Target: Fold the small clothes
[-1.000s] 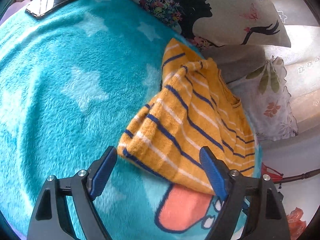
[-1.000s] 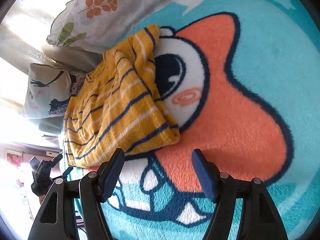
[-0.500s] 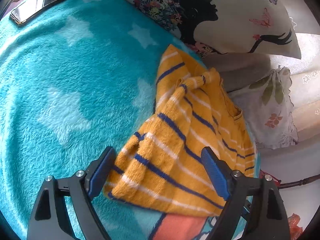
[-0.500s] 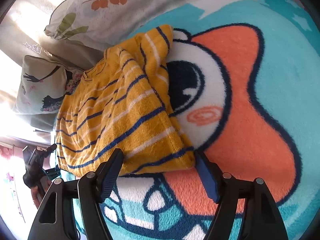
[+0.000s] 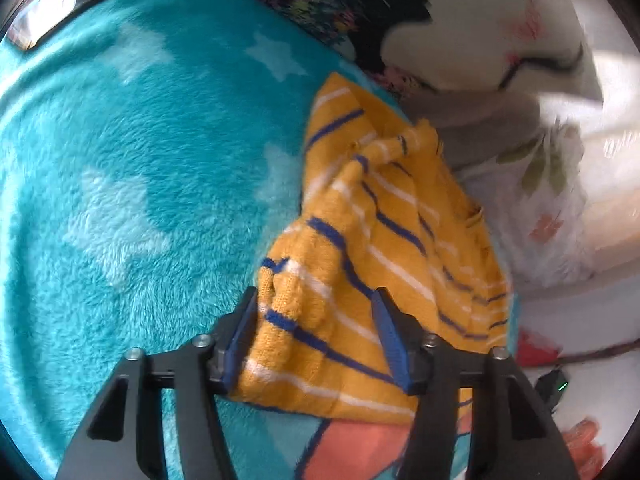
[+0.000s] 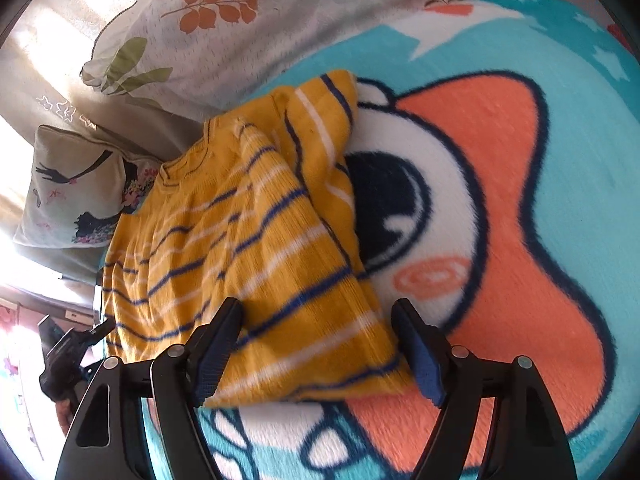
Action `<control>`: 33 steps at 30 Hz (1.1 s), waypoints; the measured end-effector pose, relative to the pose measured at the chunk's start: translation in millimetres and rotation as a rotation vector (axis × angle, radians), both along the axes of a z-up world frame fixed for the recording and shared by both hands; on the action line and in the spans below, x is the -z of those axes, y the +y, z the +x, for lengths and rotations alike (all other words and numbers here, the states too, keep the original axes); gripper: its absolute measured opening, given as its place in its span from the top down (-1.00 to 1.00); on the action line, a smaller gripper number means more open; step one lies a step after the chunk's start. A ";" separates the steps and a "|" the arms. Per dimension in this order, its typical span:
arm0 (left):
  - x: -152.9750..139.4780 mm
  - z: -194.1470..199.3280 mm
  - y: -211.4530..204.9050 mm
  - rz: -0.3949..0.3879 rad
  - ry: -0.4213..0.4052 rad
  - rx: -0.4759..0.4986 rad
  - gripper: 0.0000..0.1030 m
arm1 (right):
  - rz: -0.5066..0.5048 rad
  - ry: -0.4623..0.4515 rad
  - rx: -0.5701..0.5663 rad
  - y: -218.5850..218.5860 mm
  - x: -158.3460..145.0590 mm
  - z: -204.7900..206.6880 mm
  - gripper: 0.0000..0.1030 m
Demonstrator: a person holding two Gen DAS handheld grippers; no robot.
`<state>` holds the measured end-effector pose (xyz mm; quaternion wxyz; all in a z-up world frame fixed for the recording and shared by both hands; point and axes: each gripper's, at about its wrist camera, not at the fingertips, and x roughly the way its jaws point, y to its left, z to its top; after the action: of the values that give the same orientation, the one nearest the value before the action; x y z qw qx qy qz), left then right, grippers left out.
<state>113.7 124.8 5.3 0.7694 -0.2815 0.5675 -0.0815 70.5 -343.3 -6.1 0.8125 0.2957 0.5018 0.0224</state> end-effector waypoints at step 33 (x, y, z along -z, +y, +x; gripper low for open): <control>-18.6 98.6 -41.8 0.118 -0.071 0.085 -0.30 | -0.179 -0.024 -0.170 45.0 -39.1 100.8 0.01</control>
<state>212.3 83.0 23.9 0.8001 -0.2080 0.5554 -0.0904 171.3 -298.2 33.0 0.8367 0.1782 0.5153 0.0500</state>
